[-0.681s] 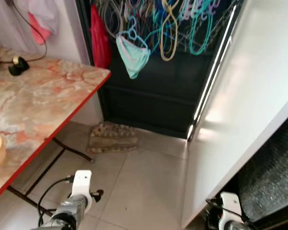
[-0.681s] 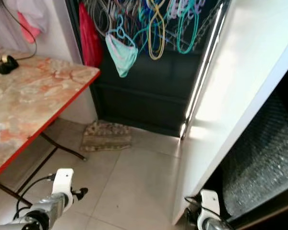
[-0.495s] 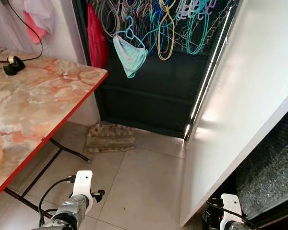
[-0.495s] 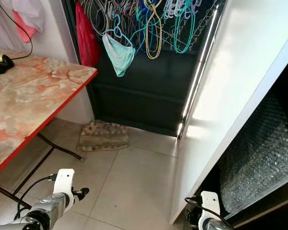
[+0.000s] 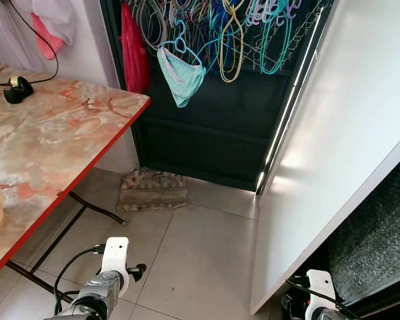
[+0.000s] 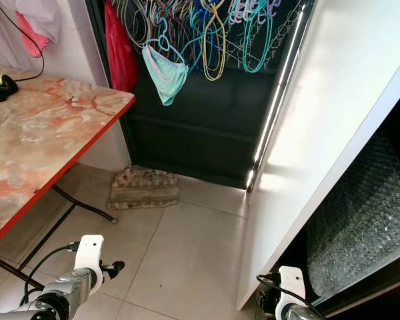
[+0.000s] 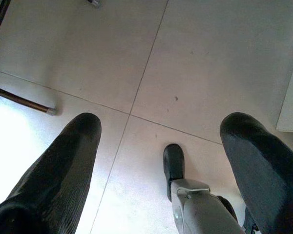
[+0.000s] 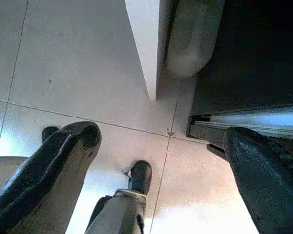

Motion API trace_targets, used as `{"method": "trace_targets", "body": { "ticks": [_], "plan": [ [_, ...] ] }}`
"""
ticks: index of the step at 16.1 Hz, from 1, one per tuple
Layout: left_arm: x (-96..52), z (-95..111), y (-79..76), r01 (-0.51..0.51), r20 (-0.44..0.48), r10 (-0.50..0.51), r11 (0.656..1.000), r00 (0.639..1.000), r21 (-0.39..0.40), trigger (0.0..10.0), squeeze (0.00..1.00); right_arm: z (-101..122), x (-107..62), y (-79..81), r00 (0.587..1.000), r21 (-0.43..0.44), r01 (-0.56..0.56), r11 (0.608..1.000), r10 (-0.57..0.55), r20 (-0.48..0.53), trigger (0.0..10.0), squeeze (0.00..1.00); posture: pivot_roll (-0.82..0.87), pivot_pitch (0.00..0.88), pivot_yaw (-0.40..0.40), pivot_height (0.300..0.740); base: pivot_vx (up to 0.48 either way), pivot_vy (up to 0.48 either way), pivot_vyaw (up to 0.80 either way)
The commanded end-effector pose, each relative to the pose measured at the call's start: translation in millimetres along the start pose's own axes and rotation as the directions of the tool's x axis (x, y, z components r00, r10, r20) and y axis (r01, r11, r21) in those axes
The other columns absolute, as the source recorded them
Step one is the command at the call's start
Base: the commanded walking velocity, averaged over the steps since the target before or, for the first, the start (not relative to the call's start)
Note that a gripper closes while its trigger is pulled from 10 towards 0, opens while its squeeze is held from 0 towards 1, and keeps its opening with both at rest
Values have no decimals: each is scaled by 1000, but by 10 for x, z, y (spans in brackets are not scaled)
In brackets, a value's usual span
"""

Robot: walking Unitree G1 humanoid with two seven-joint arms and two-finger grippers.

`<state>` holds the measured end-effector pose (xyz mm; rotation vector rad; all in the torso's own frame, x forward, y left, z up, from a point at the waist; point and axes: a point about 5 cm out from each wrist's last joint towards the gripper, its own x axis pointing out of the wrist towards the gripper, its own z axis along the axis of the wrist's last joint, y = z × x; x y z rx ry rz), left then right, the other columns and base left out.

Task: Restocking fridge

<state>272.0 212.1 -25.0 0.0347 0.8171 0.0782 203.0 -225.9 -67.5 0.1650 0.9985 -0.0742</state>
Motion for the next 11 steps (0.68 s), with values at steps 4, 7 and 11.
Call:
{"method": "trace_targets", "body": {
  "ticks": [4, 7, 11],
  "plan": [
    [1, 5, 4, 2, -9, -2, 1000, 1000, -13, 10000, 0, 1, -3, -16, 1000, 10, 9, 1000, -9, 1, 10000, 0, 116, 65, -49, 740, -295, 0, 0],
    [0, 3, 7, 0, -9, 0, 1000, 1000, -16, 10000, 0, 0, -2, -12, 1000, 23, 7, 1000, -7, 7, 10000, 0, 116, 66, -47, 740, -305, 0, 0],
    [2, 6, -2, -4, -13, 4, 1000, 1000, -12, 10000, 0, 12, -5, -24, 1000, -11, 5, 1000, -5, 1, 10000, 0, 118, 66, -52, 740, -76, 0, 0]
  ]
}}
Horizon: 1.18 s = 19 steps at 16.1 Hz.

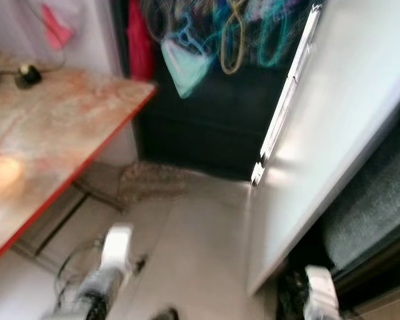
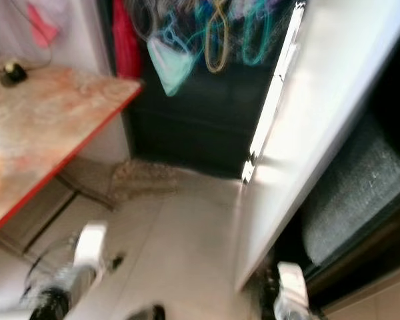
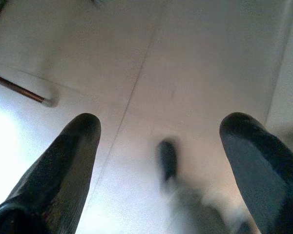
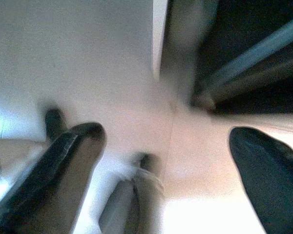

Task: Restocking fridge

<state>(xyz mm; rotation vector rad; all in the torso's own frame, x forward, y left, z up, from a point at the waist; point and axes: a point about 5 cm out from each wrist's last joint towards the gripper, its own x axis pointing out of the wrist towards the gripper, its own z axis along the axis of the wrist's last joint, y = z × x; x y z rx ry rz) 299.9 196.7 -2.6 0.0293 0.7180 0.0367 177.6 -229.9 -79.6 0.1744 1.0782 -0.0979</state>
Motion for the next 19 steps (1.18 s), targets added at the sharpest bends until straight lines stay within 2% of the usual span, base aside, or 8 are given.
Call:
{"method": "trace_targets", "body": {
  "ticks": [1, 19],
  "plan": [
    [-53, -349, 150, -44, -114, 42, 999, 993, -15, 10000, 0, 285, 7, 67, 996, -34, -13, 999, 16, 83, 10000, 0, 118, 66, -52, 740, 0, 0, 0],
    [-58, -364, 166, -55, -108, 53, 998, 993, -9, 10000, 0, 268, 9, 80, 997, -67, -26, 997, 31, 77, 10000, 0, 127, 50, -38, 740, 0, 0, 770]
  ]
}}
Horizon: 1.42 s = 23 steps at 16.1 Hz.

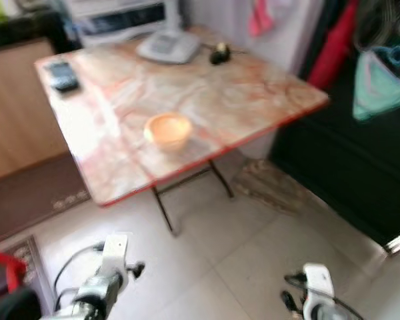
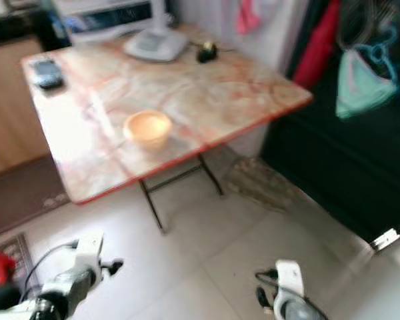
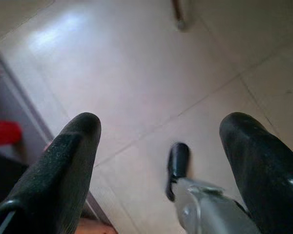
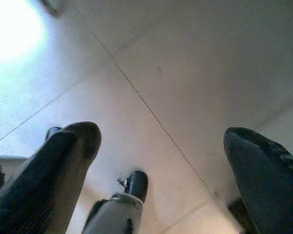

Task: Restocking fridge

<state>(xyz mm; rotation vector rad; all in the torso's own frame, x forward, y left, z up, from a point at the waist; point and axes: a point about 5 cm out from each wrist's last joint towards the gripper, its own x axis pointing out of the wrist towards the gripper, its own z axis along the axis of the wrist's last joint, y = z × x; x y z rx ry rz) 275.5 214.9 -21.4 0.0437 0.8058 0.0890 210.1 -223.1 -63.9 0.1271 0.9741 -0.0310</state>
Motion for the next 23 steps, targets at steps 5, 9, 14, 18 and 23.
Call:
{"method": "trace_targets", "body": {
  "ticks": [5, 9, 14, 18, 23],
  "plan": [
    [-11, -96, 26, -24, 15, 24, 1000, 1000, -17, 10000, 0, -146, -19, -34, 999, -16, 0, 1000, -1, -42, 10000, 0, 137, 87, -24, 740, 0, 0, 744],
    [-34, -121, 83, -96, 97, 101, 994, 990, -55, 10000, 0, -227, -20, -7, 998, -41, -14, 999, 12, -62, 10000, 0, 153, 86, -15, 740, 0, 0, 0],
    [-202, -87, 428, -213, 365, 216, 976, 905, -49, 10000, 0, -395, -31, 24, 998, 0, 13, 1000, -13, -67, 10000, 0, 163, 7, 4, 740, 0, 0, 0],
    [-329, 594, 375, -172, 645, 192, 981, 740, -94, 10000, 0, -492, -49, 8, 997, 40, 41, 998, -38, -65, 10000, 0, 140, 0, 3, 740, 0, 0, 0],
    [-633, 1041, -157, -11, 839, -24, 999, 544, 35, 10000, 0, -635, -77, 3, 994, 17, 41, 999, -39, -106, 10000, 0, 201, 0, -5, 740, 0, 0, 0]
  ]
}}
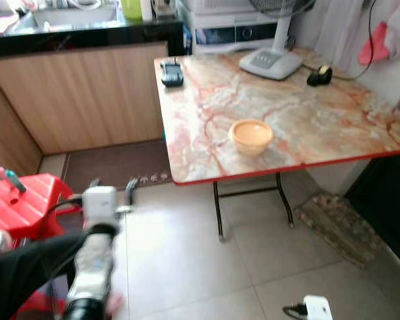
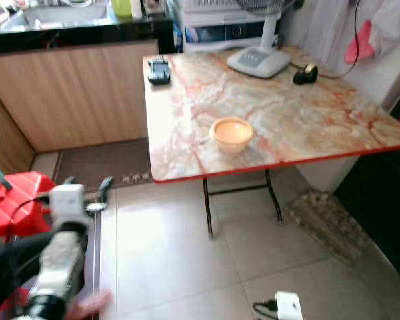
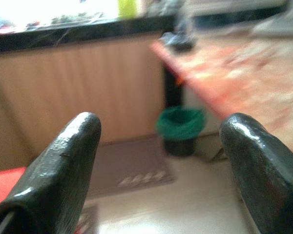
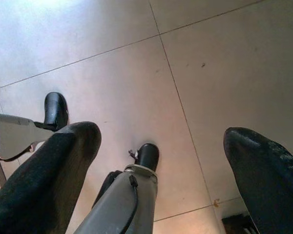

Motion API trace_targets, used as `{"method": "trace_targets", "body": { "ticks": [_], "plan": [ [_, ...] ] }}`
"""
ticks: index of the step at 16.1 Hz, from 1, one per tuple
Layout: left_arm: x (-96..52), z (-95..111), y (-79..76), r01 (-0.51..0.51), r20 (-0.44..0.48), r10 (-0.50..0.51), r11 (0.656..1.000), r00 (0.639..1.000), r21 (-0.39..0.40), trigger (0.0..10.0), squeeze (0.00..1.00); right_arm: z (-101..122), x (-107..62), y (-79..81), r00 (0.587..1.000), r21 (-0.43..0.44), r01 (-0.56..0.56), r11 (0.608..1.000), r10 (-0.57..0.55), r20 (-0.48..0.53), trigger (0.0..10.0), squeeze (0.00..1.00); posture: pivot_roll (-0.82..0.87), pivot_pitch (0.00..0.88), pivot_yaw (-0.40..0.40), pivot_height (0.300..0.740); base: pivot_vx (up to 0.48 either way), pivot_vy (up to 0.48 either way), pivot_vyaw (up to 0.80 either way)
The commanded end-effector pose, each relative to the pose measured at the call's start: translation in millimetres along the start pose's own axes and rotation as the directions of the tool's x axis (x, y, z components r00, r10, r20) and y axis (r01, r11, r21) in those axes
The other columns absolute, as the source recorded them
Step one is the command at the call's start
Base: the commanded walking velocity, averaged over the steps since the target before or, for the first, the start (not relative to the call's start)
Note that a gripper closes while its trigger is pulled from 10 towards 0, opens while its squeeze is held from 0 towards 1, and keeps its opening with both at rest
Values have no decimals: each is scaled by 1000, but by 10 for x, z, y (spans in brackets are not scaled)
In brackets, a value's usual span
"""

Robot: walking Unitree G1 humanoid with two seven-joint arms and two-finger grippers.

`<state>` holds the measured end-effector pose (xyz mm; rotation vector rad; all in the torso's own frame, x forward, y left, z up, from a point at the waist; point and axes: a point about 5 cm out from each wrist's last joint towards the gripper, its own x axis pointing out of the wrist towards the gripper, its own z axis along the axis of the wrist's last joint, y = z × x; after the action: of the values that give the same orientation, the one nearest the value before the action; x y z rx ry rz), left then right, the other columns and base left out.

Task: Restocking fridge

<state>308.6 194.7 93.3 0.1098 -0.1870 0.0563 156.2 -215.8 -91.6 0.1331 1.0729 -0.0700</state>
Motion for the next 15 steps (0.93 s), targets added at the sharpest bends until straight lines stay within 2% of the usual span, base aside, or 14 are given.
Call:
{"method": "trace_targets", "body": {
  "ticks": [1, 3, 4, 6, 8, 10, 13, 15],
  "plan": [
    [-10, 48, -77, 49, 14, -49, 999, 999, -2, 10000, 0, -35, -3, -3, 1000, -5, 6, 1000, -6, -9, 10000, 0, 201, 0, -5, 740, 0, 0, 0],
    [-70, 143, -350, 133, 51, -131, 990, 990, -35, 10000, 0, -79, -16, -41, 1000, 6, 23, 1000, -23, -12, 10000, 0, 201, 13, -14, 740, 0, 0, 0],
    [-92, 173, -419, 149, 56, -146, 988, 988, -48, 10000, 0, -102, -23, -60, 999, 5, 29, 1000, -29, -15, 10000, 0, 187, 19, -12, 740, 0, 0, 0],
    [-109, 202, -446, 154, 55, -151, 986, 987, -58, 10000, 0, -132, -31, -79, 999, 9, 35, 999, -35, -18, 10000, 0, 172, 26, -13, 740, 0, 0, 0],
    [-40, 261, -437, 165, 59, -161, 985, 985, -59, 10000, 0, -157, -36, -85, 999, 6, 36, 999, -36, -21, 10000, 0, 149, 36, -7, 740, 0, 0, 0],
    [18, 383, -427, 157, 73, -150, 983, 986, -99, 10000, 0, -200, -46, -100, 999, 29, 49, 998, -49, -20, 10000, 0, 124, 44, 1, 740, 124, 0, 0],
    [11, 454, -490, 169, 82, -160, 979, 984, -115, 10000, 0, -240, -60, -139, 998, 32, 61, 998, -60, -32, 10000, 0, 140, 51, -11, 740, 265, 0, 0],
    [-38, 453, -458, 159, 74, -151, 979, 986, -127, 10000, 0, -268, -67, -147, 998, 26, 55, 998, -54, -41, 10000, 0, 132, 50, -11, 740, 272, 0, 0]
  ]
}}
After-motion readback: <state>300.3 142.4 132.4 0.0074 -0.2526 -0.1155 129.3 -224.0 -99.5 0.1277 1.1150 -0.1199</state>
